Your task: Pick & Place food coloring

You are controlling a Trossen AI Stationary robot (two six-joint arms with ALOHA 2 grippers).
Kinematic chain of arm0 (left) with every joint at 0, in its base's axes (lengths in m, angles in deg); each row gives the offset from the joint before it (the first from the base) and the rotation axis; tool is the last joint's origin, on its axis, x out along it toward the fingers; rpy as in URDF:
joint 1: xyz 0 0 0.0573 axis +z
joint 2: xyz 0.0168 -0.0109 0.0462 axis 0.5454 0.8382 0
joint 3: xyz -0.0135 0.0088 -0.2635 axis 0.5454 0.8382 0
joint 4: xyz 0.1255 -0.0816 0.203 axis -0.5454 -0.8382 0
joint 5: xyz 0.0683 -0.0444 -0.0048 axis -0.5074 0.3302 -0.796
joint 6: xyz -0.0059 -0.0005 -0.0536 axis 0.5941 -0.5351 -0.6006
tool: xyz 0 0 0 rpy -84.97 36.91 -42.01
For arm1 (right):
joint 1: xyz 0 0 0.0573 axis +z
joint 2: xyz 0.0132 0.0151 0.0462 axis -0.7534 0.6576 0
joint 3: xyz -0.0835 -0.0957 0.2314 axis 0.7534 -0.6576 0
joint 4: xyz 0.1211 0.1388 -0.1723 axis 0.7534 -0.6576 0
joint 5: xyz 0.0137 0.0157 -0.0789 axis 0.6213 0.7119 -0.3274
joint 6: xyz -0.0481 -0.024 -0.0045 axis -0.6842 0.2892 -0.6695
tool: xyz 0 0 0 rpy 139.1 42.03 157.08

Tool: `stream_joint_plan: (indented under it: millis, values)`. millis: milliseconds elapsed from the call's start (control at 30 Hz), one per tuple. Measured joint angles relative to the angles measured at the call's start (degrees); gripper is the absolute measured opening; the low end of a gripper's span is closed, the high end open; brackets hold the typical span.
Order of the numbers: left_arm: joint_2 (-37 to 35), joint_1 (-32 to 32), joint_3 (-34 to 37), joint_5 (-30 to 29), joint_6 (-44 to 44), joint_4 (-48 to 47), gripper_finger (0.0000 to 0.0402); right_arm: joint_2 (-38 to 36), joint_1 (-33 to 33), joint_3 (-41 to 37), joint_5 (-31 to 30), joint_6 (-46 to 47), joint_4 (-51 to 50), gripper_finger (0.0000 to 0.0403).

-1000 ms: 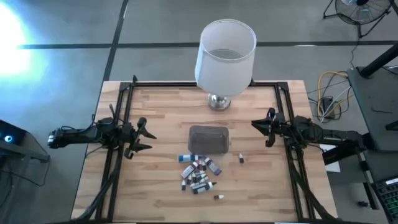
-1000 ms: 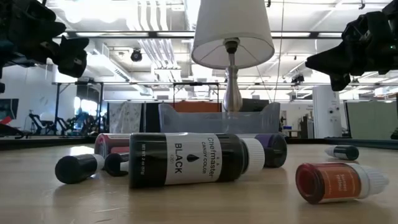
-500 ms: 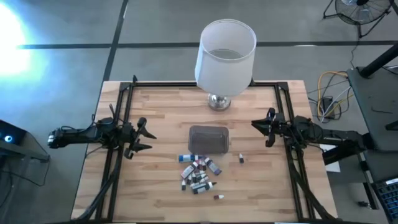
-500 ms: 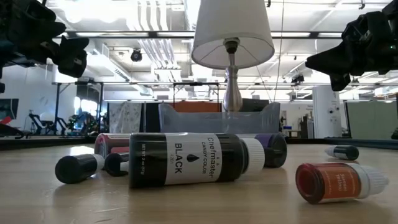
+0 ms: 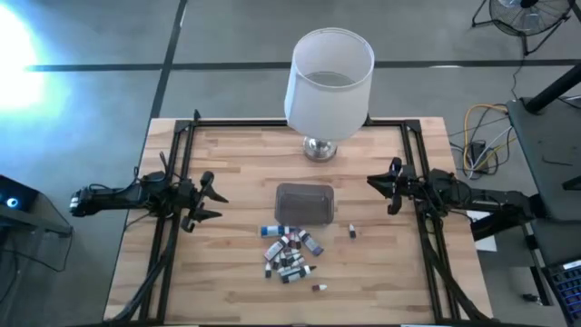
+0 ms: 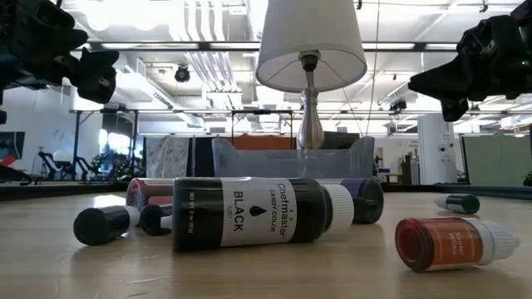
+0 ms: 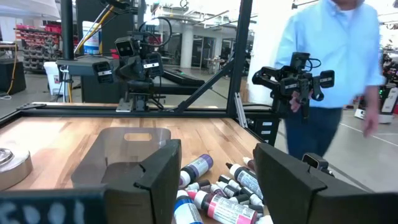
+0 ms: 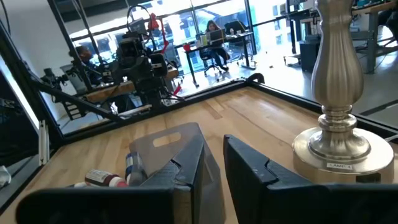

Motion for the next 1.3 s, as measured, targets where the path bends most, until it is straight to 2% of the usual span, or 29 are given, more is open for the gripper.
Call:
stream_joint_plan:
  millis: [100, 167, 233, 367, 533, 667, 967, 1167, 1300]
  values:
    - [0.0, 0.0, 0.0, 0.0, 0.0, 0.0, 0.0179, 0.0, 0.0, 0.0, 0.0, 0.4, 0.2, 0.0057]
    - [0.0, 0.0, 0.0, 0.0, 0.0, 0.0, 0.0179, 0.0, 0.0, 0.0, 1.1, 4.0, 0.0, 0.0057]
    - [0.0, 0.0, 0.0, 0.0, 0.0, 0.0, 0.0179, 0.0, 0.0, 0.0, 3.9, 11.7, -0.2, 0.0057]
    - [0.0, 0.0, 0.0, 0.0, 0.0, 0.0, 0.0179, 0.2, 0.0, 0.0, 5.0, 35.4, -0.5, 0.0057]
    - [0.0, 0.0, 0.0, 0.0, 0.0, 0.0, 0.0179, 2.7, 0.1, 0.0, 10.0, 45.5, -0.2, 0.0057]
    - [0.0, 0.0, 0.0, 0.0, 0.0, 0.0, 0.0179, 5.9, 0.6, 0.0, 9.0, 52.1, 2.2, 0.0057]
    - [0.0, 0.0, 0.0, 0.0, 0.0, 0.0, 0.0179, 21.7, 6.5, 1.3, 11.1, 65.2, 1.1, 0.0057]
    - [0.0, 0.0, 0.0, 0.0, 0.0, 0.0, 0.0179, 35.4, 9.6, 7.0, 11.0, 76.5, -11.1, 0.0057]
    - [0.0, 0.0, 0.0, 0.0, 0.0, 0.0, 0.0179, 42.6, 9.8, 11.4, 10.3, 79.7, -10.5, 0.0057]
